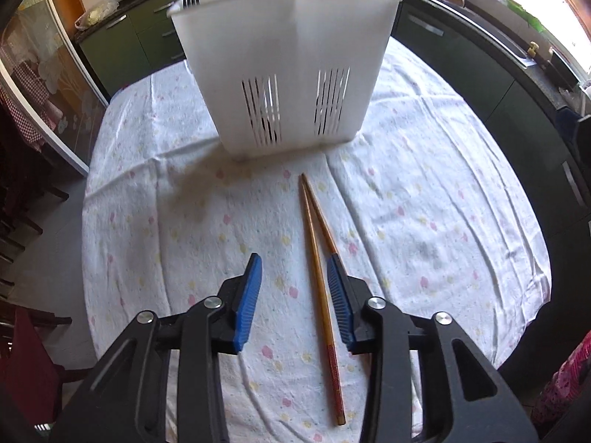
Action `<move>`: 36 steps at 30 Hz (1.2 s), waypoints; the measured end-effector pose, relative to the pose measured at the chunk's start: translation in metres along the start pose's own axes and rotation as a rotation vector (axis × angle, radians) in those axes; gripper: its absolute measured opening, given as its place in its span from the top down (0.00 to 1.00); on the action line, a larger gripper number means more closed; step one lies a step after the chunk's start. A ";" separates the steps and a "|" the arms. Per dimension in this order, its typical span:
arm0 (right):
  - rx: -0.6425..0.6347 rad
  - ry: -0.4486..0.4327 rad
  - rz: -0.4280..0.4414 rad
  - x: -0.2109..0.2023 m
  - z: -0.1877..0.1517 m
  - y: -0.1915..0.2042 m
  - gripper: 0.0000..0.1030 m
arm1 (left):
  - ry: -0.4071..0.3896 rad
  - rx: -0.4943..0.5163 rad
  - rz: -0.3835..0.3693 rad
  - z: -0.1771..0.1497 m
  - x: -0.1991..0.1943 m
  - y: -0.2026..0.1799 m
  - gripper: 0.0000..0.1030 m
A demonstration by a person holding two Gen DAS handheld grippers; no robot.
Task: Organize utensils
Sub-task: 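Grasp a red-tipped chopstick with the left tool while the right tool grasps another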
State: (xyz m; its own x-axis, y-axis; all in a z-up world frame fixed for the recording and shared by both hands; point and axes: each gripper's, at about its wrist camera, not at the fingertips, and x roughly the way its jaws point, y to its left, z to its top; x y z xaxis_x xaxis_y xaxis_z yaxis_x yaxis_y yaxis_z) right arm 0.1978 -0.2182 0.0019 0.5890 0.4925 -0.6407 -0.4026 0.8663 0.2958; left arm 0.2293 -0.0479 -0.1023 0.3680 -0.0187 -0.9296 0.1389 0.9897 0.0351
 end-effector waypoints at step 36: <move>0.032 0.050 0.040 0.009 -0.009 -0.008 0.51 | 0.085 -0.058 -0.020 0.000 0.039 -0.008 0.82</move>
State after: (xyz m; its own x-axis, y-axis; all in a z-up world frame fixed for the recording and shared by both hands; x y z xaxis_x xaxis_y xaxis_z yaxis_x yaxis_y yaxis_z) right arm 0.1996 -0.2217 -0.0125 0.5364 0.5228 -0.6625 -0.4023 0.8485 0.3438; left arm 0.2426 -0.0565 -0.1391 0.2861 -0.0291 -0.9578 0.0914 0.9958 -0.0030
